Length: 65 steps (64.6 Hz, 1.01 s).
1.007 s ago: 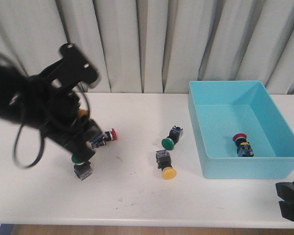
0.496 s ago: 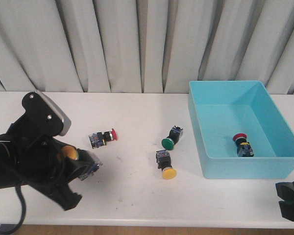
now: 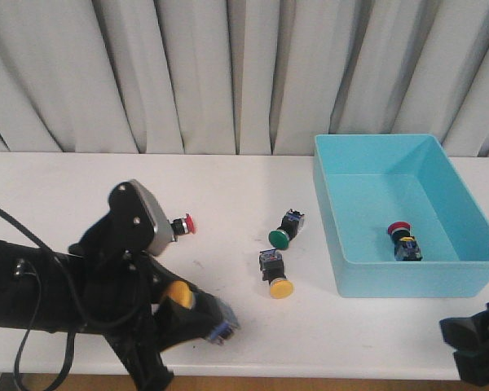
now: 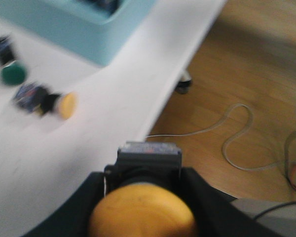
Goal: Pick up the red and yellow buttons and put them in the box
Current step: 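Lift the yellow button and bring it toward the right gripper, then grasp the yellow button with the right gripper and open the left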
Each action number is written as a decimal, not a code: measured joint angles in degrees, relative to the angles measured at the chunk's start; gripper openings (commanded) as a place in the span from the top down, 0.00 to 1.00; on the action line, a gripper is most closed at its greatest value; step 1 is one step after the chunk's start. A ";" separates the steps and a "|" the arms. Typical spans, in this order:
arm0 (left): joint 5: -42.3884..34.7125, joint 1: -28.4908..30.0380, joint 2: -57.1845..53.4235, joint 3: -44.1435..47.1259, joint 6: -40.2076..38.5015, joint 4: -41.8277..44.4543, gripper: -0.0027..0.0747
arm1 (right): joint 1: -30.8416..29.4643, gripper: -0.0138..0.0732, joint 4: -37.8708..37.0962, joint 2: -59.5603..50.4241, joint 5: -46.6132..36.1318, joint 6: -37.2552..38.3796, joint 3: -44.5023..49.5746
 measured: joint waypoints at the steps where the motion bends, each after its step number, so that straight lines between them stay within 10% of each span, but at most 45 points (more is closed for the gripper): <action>1: 0.47 0.00 0.14 0.00 2.21 -1.46 0.72 | 0.00 0.34 0.57 0.39 0.46 -0.71 -0.18; 29: 2.38 0.00 0.74 0.00 42.07 -23.71 0.72 | 3.28 0.21 20.00 16.31 3.77 -36.22 -7.55; 65: 4.50 0.00 0.74 0.00 46.27 -24.30 0.72 | 26.21 0.27 22.31 23.86 -13.98 -62.10 -10.88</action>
